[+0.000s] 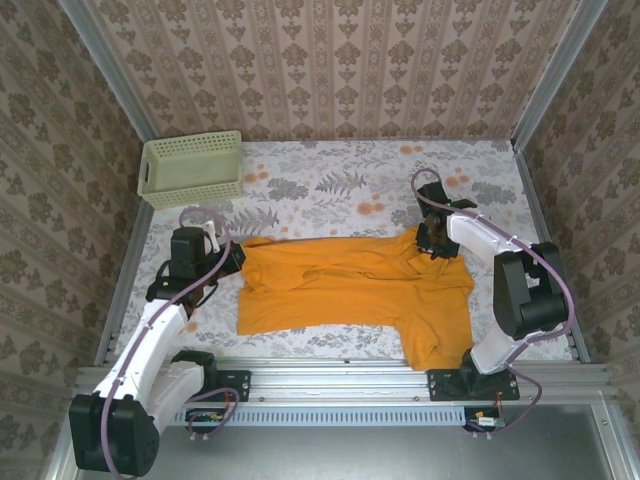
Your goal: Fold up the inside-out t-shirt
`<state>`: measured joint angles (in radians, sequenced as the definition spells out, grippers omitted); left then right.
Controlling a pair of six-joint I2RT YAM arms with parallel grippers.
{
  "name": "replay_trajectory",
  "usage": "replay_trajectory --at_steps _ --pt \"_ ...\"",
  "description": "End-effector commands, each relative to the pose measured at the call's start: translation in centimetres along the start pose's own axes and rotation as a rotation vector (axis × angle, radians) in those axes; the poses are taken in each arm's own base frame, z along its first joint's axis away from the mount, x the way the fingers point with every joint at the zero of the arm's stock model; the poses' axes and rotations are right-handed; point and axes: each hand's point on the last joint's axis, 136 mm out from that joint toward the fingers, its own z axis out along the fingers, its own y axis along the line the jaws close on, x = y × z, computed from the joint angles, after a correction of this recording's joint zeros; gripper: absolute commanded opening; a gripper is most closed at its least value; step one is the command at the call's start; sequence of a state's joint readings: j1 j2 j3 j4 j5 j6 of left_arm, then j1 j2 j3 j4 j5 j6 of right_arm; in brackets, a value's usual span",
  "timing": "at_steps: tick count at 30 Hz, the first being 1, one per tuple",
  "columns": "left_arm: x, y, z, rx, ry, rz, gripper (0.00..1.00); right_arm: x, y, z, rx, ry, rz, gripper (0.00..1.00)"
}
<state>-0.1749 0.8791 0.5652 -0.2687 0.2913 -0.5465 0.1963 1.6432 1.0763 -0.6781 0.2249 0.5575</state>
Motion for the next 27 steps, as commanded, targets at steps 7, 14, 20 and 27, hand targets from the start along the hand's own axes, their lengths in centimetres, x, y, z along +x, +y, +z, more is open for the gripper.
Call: replay_trajectory --at_steps 7,14,20,27 --pt "0.0 0.0 -0.2 0.009 -0.01 -0.018 0.0 -0.6 -2.3 -1.6 0.05 -0.048 0.013 0.23" --pt "0.0 0.0 -0.2 0.006 -0.006 -0.012 0.0 -0.4 -2.4 -1.5 0.033 -0.041 0.02 0.29" --pt "0.0 0.1 -0.2 0.005 -0.009 -0.016 0.0 0.0 -1.5 -0.6 -0.027 -0.011 0.033 0.31" --pt "0.0 0.1 -0.3 0.004 -0.007 -0.012 0.0 -0.5 -1.4 -1.5 -0.068 -0.044 0.063 0.32"
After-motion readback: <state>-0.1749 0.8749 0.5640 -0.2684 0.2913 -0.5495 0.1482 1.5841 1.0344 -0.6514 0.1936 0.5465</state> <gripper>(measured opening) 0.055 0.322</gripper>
